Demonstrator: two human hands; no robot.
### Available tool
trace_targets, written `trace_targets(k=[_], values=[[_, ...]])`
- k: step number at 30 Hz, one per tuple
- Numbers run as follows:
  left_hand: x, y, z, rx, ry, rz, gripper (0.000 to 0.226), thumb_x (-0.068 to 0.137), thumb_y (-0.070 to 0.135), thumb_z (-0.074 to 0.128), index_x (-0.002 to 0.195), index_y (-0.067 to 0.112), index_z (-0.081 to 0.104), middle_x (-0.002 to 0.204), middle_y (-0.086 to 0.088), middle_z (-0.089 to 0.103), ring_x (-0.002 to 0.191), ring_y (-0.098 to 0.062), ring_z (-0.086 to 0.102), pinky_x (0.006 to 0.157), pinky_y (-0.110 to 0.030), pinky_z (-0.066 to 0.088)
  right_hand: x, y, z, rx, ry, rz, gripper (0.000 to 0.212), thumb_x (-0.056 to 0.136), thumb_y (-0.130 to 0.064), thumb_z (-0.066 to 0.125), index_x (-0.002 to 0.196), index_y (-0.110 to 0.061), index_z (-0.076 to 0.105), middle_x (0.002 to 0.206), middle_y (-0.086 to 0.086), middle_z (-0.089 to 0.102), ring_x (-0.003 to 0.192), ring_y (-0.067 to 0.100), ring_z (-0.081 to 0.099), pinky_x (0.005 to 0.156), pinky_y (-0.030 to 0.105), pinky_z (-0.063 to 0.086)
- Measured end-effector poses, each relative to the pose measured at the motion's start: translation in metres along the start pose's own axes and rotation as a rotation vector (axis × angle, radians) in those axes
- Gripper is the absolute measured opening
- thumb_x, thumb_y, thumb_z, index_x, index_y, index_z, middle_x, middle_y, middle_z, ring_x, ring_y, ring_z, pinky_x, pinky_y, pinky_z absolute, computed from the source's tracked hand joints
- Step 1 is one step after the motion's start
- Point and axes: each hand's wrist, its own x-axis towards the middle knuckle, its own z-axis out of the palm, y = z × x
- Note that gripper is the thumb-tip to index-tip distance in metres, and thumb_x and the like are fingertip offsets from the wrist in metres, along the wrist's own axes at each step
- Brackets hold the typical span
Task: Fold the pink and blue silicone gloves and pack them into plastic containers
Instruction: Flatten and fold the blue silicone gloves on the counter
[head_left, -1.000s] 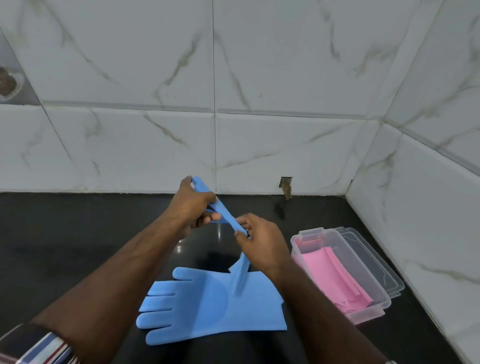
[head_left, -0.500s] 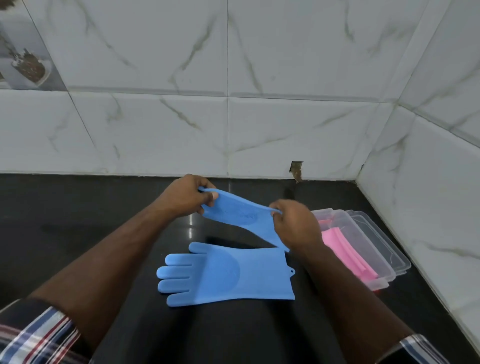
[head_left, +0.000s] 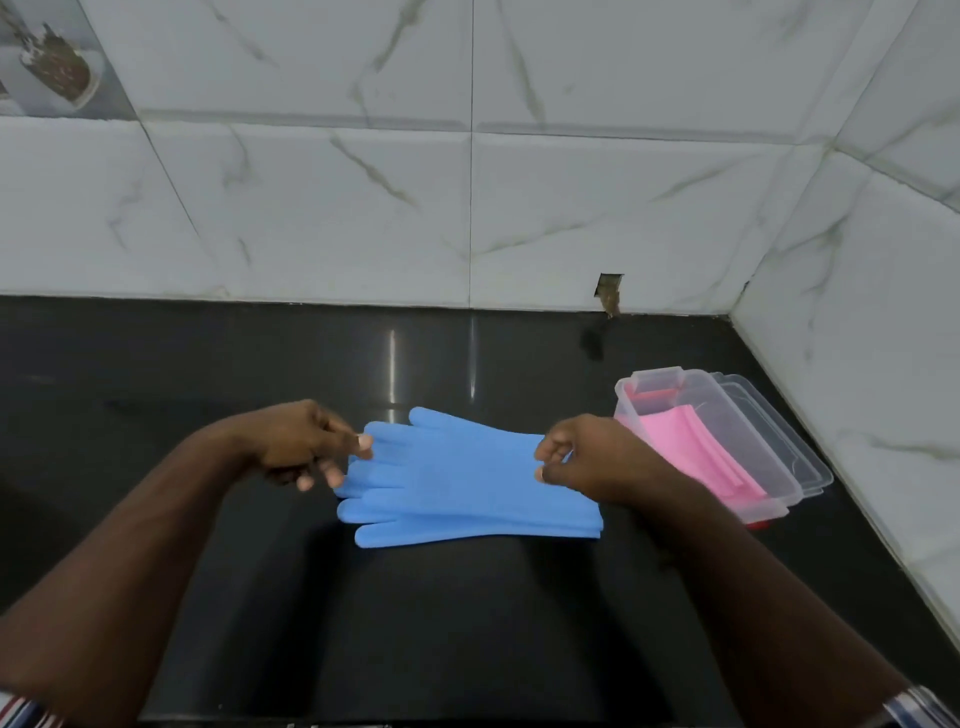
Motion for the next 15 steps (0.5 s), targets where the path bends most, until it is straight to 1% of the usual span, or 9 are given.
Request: trace_targets(k=[2,4,5,7,8,10,12,13,15], values=[[0.009,-0.012,0.009,-0.056,0.223,-0.001,0.032,0.087,0.051,0.069,0.092,0.020,0.076,0.078,-0.005,0.076,0.053,-0.015,0.059,0.047,-0.023,0.041,0.010,0.007,0.008,0.022,0.083,0.036,0.024,0.083,-0.033,0.074,0.104,-0.023,0.070,0.098,-0.007,0.072,0.091,0.011,0.066,0.084,0.028,0.053],[0.017,-0.022,0.020,-0.040,0.401,-0.041,0.028,0.086,0.048,0.071,0.091,0.020,0.073,0.082,-0.004,0.074,0.059,-0.016,0.062,0.055,-0.026,0.050,0.022,0.017,0.015,0.006,0.136,0.061,0.030,0.085,-0.030,0.071,0.114,-0.021,0.067,0.111,-0.003,0.070,0.102,0.015,0.064,0.090,0.028,0.050],[0.019,-0.027,0.026,0.005,0.422,-0.078,0.030,0.086,0.048,0.070,0.093,0.019,0.070,0.082,-0.003,0.072,0.060,-0.017,0.062,0.057,-0.027,0.051,0.028,0.021,0.018,-0.018,0.150,0.058,0.035,0.087,-0.028,0.068,0.121,-0.020,0.064,0.120,-0.002,0.067,0.109,0.016,0.062,0.093,0.028,0.048],[0.022,-0.032,0.040,0.046,0.362,-0.148,0.036,0.088,0.050,0.064,0.093,0.014,0.067,0.077,-0.005,0.069,0.056,-0.019,0.061,0.049,-0.026,0.049,0.040,0.028,0.025,-0.096,0.124,0.049,0.047,0.090,-0.028,0.063,0.135,-0.019,0.054,0.138,0.000,0.058,0.126,0.019,0.053,0.103,0.030,0.041],[0.023,-0.033,0.047,0.026,0.339,-0.165,0.037,0.088,0.049,0.063,0.091,0.013,0.067,0.076,-0.008,0.069,0.057,-0.020,0.062,0.047,-0.027,0.050,0.046,0.030,0.028,-0.143,0.088,0.055,0.053,0.092,-0.028,0.061,0.142,-0.019,0.048,0.146,0.001,0.051,0.133,0.020,0.047,0.108,0.033,0.038],[0.027,-0.033,0.056,-0.051,0.348,-0.161,0.033,0.087,0.046,0.065,0.087,0.013,0.067,0.077,-0.009,0.070,0.061,-0.021,0.065,0.049,-0.028,0.053,0.057,0.034,0.034,-0.222,0.010,0.084,0.062,0.094,-0.032,0.056,0.150,-0.016,0.035,0.154,0.004,0.039,0.140,0.025,0.036,0.114,0.039,0.032],[0.030,-0.031,0.062,-0.168,0.368,-0.139,0.028,0.084,0.036,0.073,0.084,0.010,0.065,0.077,-0.008,0.067,0.063,-0.021,0.063,0.054,-0.033,0.056,0.065,0.037,0.040,-0.306,-0.029,0.115,0.062,0.094,-0.037,0.054,0.148,-0.014,0.036,0.151,0.010,0.040,0.138,0.030,0.037,0.112,0.041,0.033],[0.031,-0.031,0.065,-0.238,0.376,-0.126,0.026,0.083,0.030,0.076,0.087,0.007,0.065,0.079,-0.009,0.067,0.066,-0.023,0.065,0.059,-0.037,0.060,0.068,0.039,0.041,-0.343,-0.021,0.121,0.057,0.093,-0.038,0.055,0.143,-0.014,0.044,0.144,0.012,0.046,0.132,0.032,0.043,0.108,0.040,0.037],[0.032,-0.031,0.066,-0.346,0.414,-0.106,0.027,0.080,0.022,0.081,0.095,0.005,0.067,0.089,-0.011,0.072,0.080,-0.027,0.072,0.076,-0.046,0.062,0.071,0.043,0.041,-0.319,0.035,0.134,0.038,0.088,-0.034,0.060,0.121,-0.015,0.061,0.125,0.010,0.060,0.114,0.029,0.056,0.092,0.035,0.046]])
